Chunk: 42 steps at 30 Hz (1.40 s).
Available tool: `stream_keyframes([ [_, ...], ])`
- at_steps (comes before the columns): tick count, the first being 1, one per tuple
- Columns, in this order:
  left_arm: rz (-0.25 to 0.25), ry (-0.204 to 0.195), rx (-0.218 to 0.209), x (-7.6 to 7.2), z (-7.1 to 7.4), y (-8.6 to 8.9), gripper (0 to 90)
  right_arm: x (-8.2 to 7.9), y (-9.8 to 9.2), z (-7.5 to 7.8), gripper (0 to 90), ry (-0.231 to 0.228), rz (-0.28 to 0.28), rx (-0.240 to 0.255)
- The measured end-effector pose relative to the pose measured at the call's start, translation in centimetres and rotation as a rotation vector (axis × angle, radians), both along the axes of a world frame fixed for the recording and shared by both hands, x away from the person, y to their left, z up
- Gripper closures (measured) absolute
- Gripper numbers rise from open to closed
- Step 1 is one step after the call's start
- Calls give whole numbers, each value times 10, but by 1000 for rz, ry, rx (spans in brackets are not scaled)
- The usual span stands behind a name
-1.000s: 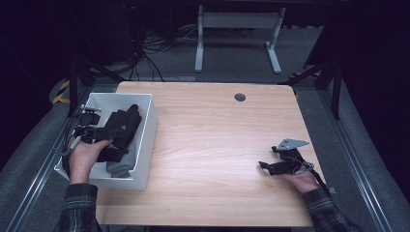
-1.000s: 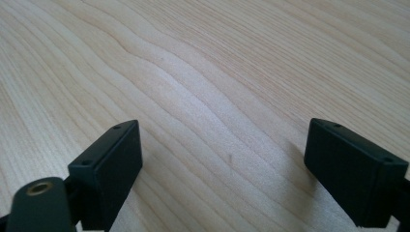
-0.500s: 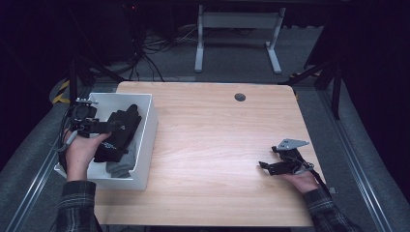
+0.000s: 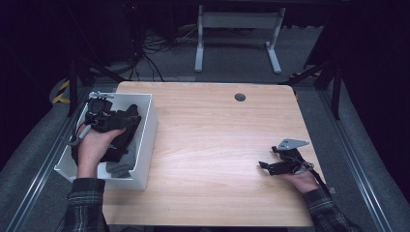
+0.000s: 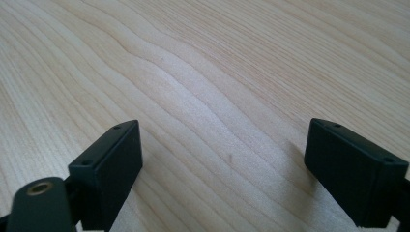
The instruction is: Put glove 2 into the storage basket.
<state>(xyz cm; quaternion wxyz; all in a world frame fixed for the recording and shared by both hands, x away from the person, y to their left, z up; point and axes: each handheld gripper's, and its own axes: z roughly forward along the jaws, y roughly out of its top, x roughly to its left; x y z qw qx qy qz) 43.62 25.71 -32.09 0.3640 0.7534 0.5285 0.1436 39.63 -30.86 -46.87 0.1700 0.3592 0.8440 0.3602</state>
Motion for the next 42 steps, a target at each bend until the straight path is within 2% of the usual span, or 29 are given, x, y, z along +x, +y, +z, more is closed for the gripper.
stream_keyframes([
  [19,-168,-46,-10,-5,12,-57,153,0,1,0,128,-2,-2,-5],
  [32,-260,-59,-5,-10,7,-99,153,0,1,0,123,-2,1,-7],
  [42,-338,-48,-7,-18,-10,-132,153,0,1,0,120,-2,2,-8],
])
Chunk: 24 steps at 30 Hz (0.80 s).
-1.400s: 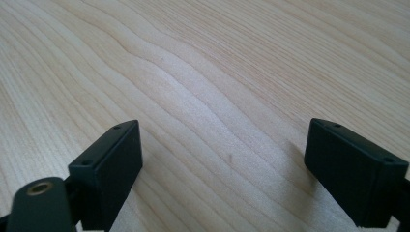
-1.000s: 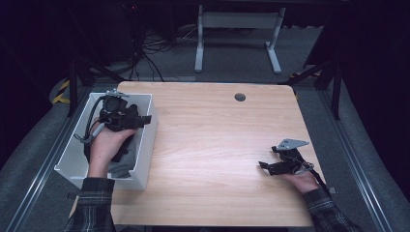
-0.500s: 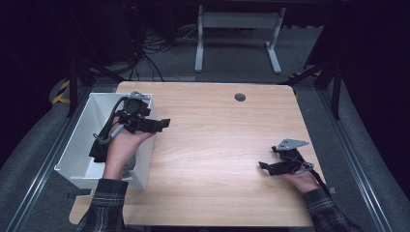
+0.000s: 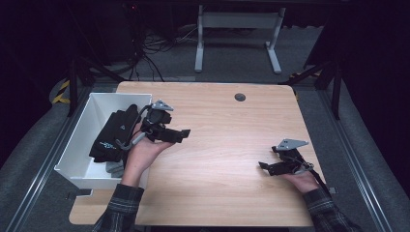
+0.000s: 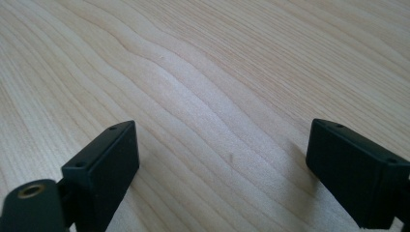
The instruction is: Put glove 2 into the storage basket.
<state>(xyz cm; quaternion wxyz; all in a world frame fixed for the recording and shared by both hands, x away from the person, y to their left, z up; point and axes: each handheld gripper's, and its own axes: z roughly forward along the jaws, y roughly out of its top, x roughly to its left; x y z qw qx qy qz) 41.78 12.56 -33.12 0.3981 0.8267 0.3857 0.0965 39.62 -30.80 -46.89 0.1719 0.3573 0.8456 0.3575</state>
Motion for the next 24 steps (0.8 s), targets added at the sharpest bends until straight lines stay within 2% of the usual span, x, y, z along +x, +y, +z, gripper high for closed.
stream_keyframes([
  [11,-81,15,17,-9,-32,-32,153,0,0,0,119,0,0,-1],
  [15,-115,10,27,-12,-45,-40,153,0,0,0,118,0,0,0],
  [24,-143,-11,39,-20,-70,-54,153,0,0,0,117,1,2,-1],
])
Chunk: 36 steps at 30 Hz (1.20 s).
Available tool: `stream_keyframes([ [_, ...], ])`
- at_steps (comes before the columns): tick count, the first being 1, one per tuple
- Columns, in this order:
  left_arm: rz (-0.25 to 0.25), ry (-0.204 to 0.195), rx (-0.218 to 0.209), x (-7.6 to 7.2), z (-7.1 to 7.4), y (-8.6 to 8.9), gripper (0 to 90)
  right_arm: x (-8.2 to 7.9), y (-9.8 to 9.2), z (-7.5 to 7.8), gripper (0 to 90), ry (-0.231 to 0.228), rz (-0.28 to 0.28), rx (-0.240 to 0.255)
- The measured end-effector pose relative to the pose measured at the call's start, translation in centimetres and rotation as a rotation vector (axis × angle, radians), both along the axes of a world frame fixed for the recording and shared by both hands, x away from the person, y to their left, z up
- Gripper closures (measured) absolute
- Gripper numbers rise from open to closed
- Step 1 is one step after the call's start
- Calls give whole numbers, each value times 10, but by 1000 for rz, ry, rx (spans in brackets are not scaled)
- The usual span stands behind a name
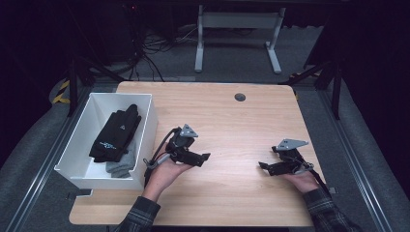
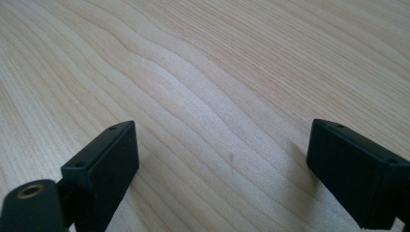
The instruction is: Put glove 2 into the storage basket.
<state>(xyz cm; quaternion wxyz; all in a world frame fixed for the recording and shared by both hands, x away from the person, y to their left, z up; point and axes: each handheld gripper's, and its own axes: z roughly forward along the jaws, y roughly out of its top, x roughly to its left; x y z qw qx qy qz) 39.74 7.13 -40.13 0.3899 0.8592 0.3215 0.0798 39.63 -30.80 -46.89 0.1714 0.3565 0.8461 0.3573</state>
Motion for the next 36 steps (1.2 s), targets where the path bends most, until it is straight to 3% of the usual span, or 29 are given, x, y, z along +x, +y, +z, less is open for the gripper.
stream_keyframes([
  [4,0,-15,2,-3,-12,-4,154,0,0,0,116,1,1,2],
  [17,-2,-2,56,-11,-50,-10,147,0,0,0,115,1,2,1],
  [22,-28,-23,93,-17,-62,-11,136,0,0,0,115,1,2,1],
  [27,-82,-32,129,-20,-73,-14,43,0,0,0,115,1,2,1],
  [31,-85,-44,101,-21,-76,-12,1,0,0,0,115,1,2,1],
  [36,-91,-47,105,-22,-76,-11,2,0,0,0,113,1,3,2],
])
